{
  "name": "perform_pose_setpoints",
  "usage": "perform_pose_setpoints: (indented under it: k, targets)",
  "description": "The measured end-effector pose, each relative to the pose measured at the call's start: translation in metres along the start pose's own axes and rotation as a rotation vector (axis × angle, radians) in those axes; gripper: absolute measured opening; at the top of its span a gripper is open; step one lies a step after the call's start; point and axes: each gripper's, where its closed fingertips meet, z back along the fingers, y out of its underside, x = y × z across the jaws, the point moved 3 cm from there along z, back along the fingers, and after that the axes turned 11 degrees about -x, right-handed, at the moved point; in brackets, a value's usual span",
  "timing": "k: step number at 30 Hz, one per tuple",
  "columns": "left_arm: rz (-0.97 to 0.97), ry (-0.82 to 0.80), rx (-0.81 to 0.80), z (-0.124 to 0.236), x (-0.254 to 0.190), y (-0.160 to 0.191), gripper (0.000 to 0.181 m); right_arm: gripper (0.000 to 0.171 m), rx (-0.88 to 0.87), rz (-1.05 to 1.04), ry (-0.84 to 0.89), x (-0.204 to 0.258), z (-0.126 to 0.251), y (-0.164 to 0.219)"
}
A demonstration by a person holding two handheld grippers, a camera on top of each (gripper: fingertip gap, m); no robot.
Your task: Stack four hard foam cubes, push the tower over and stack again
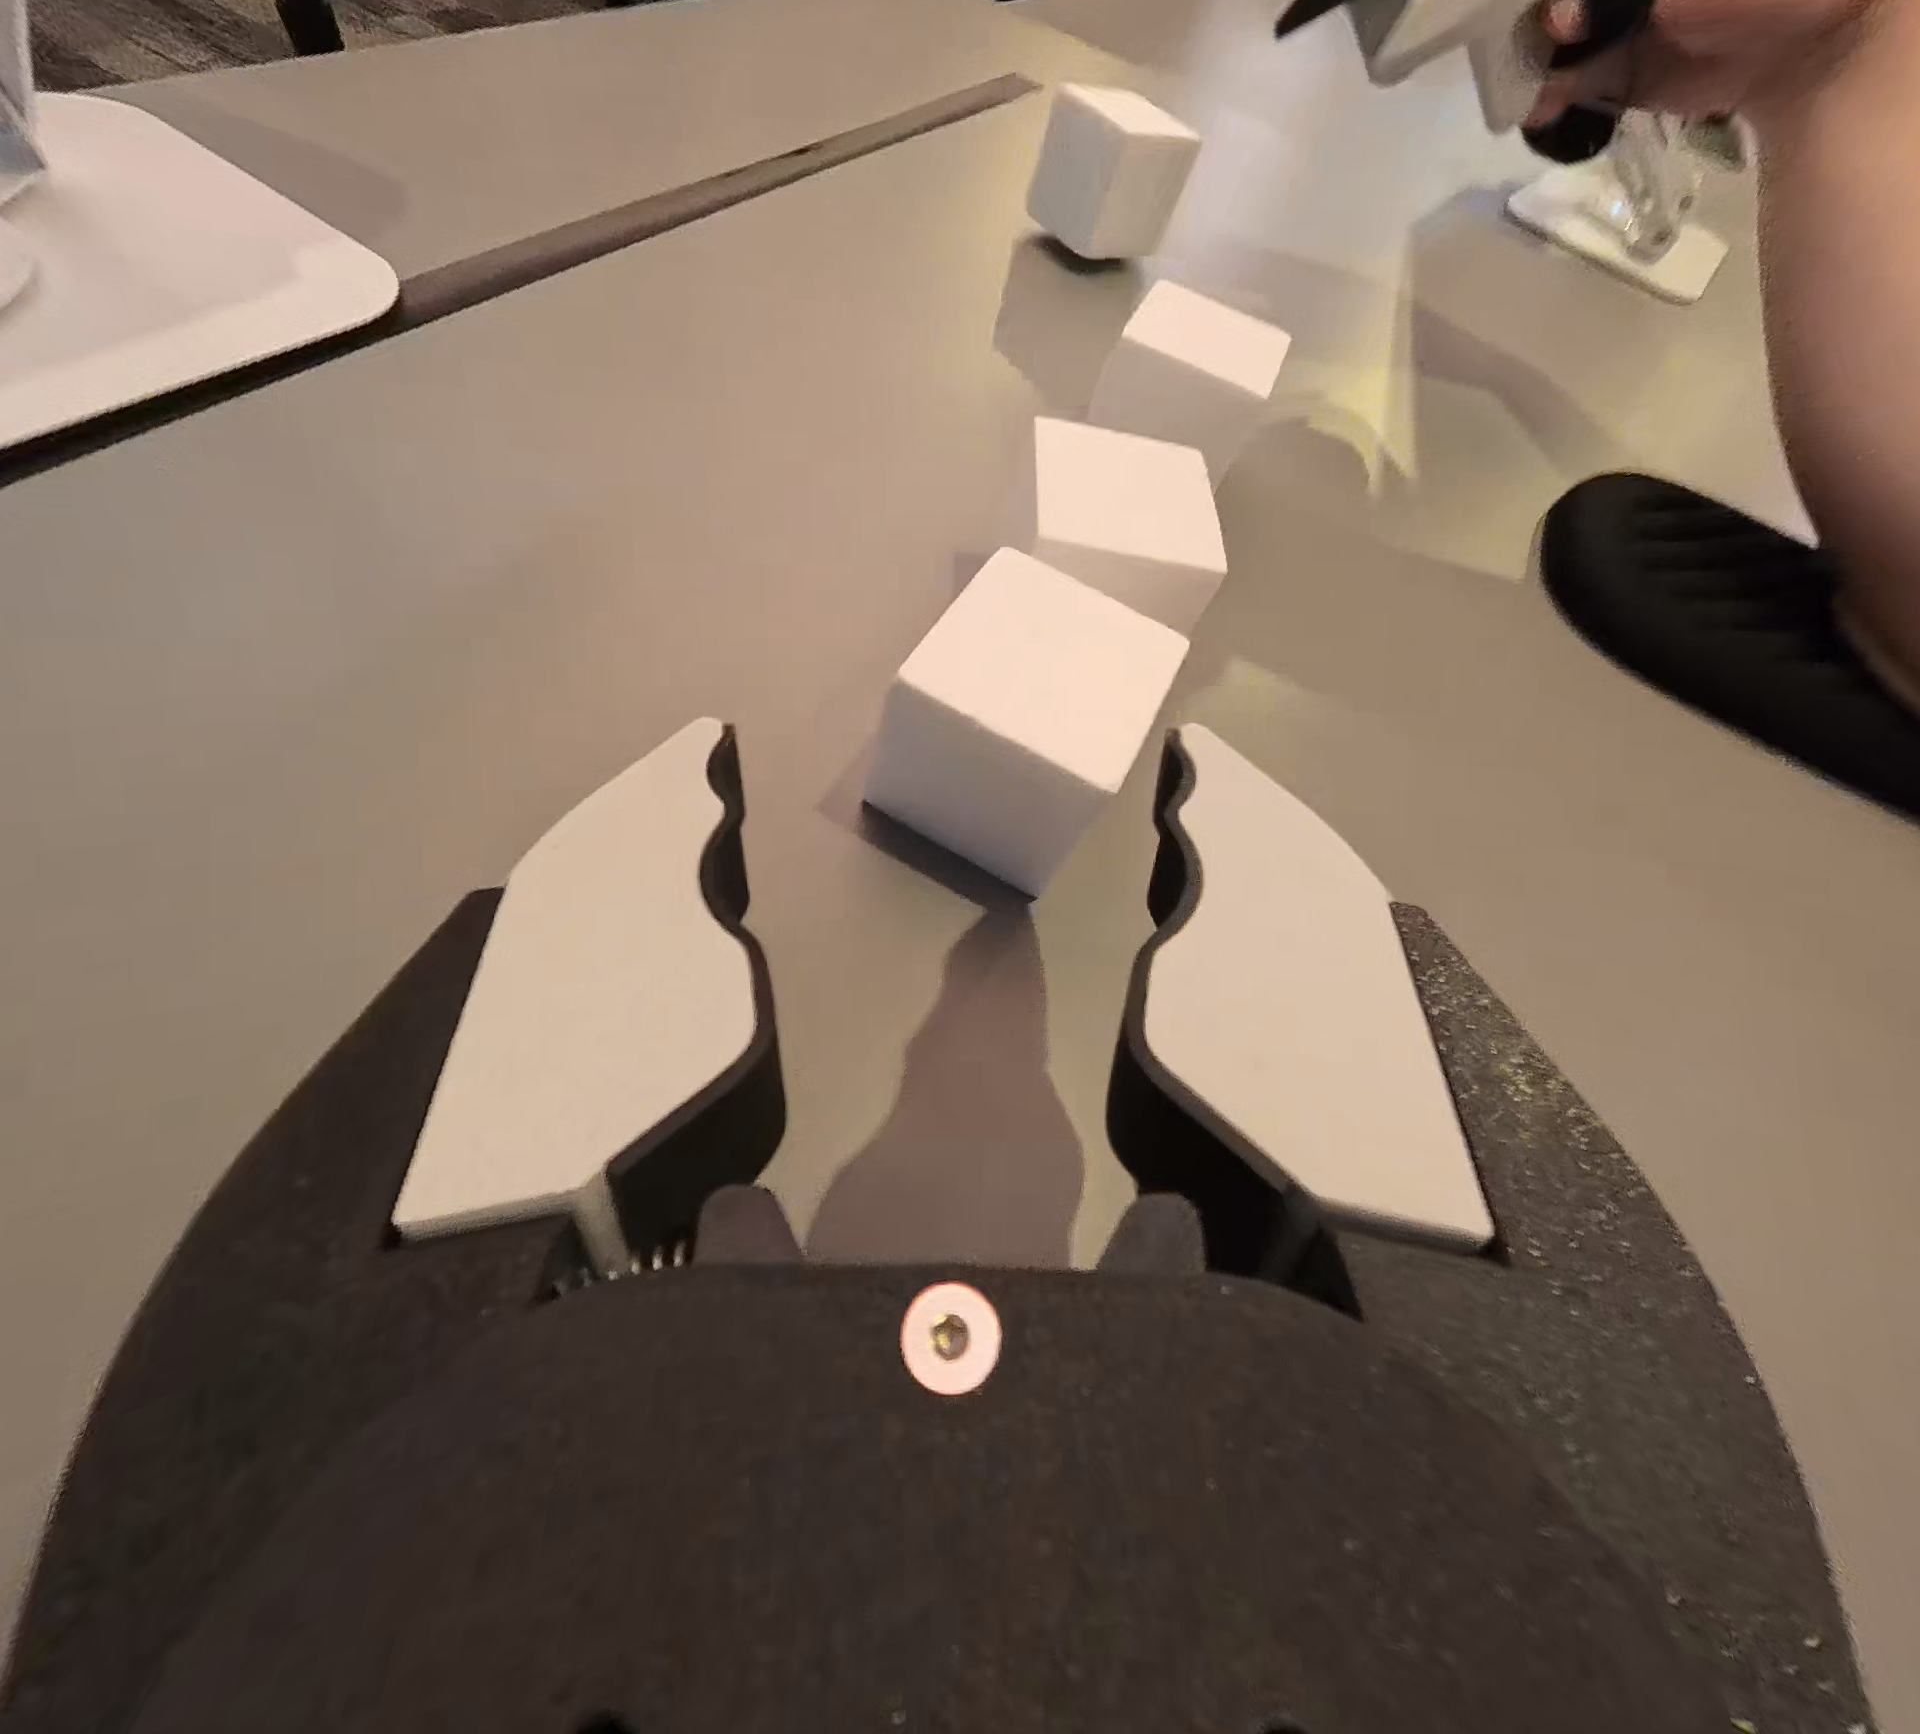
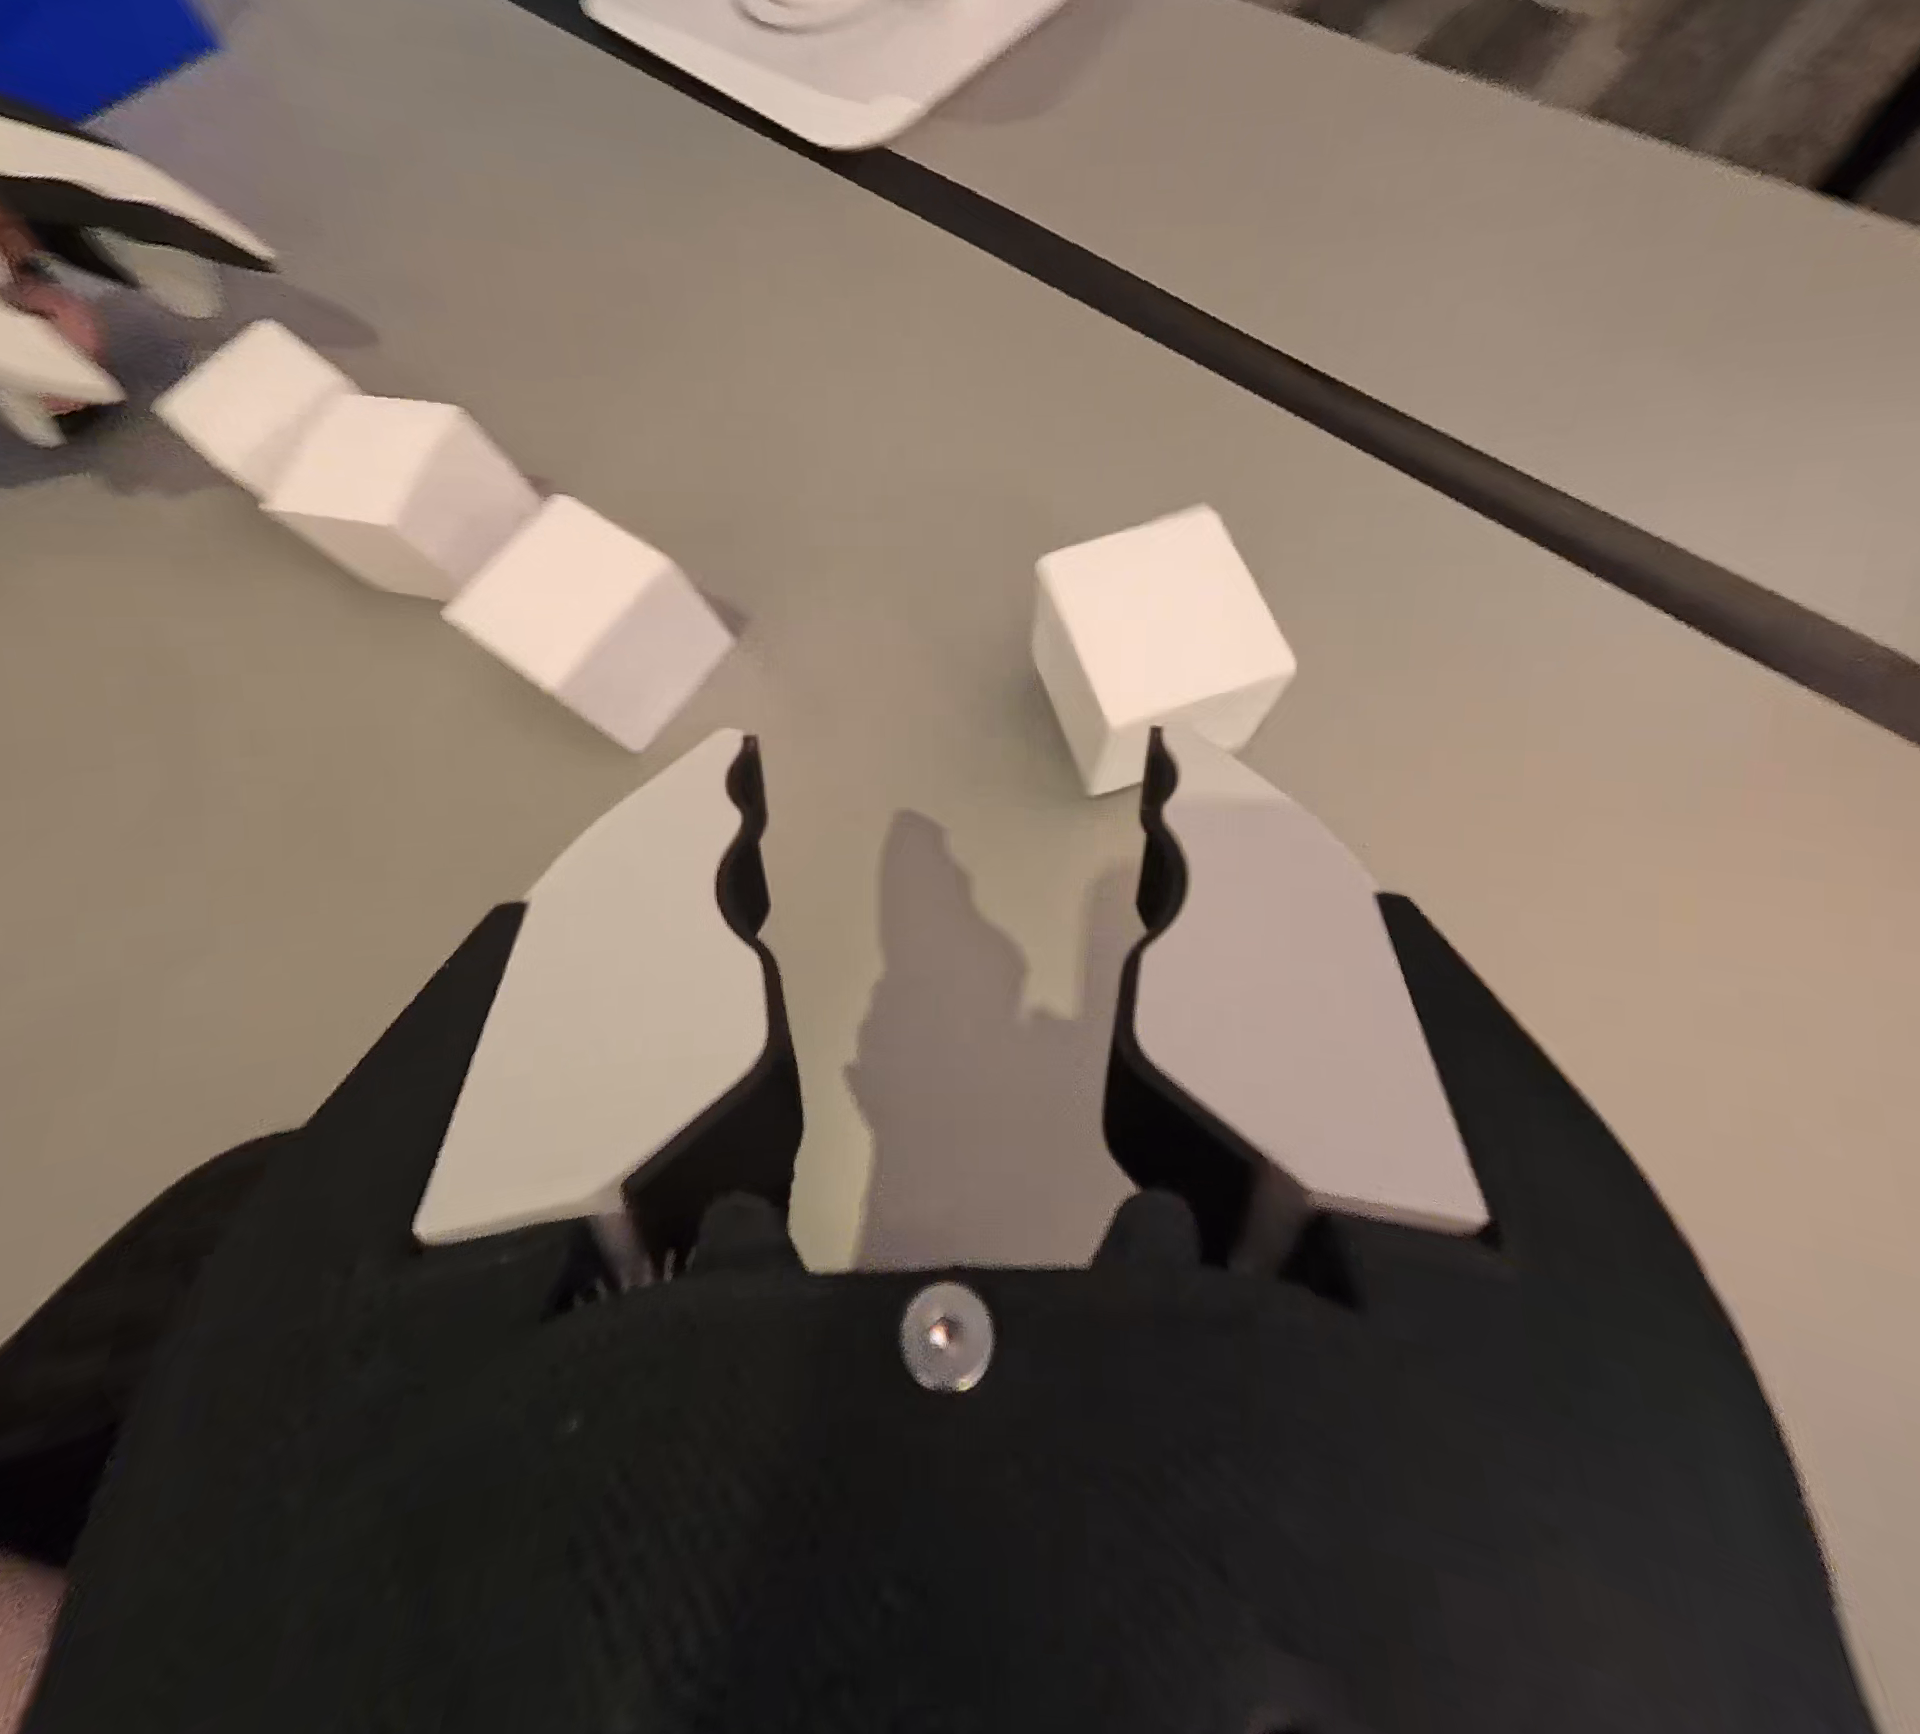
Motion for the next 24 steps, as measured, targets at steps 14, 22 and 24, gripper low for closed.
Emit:
perform_pose_setpoints:
  k: [14, 22, 24]
  targets:
    - [-0.367, 0.144, 0.171, -0.031, -0.009, 0.014, 0.086, 0.082, -0.021, 0.131, 0.234, -0.051, -0.061, 0.017]
    - [-0.376, 0.139, 0.197, -0.036, -0.007, 0.018, 0.061, 0.072, 0.017, 0.093, 0.217, -0.057, -0.074, 0.032]
    - [-0.381, 0.120, 0.189, -0.036, -0.005, 0.017, 0.060, 0.066, 0.009, 0.093, 0.211, -0.057, -0.077, 0.031]
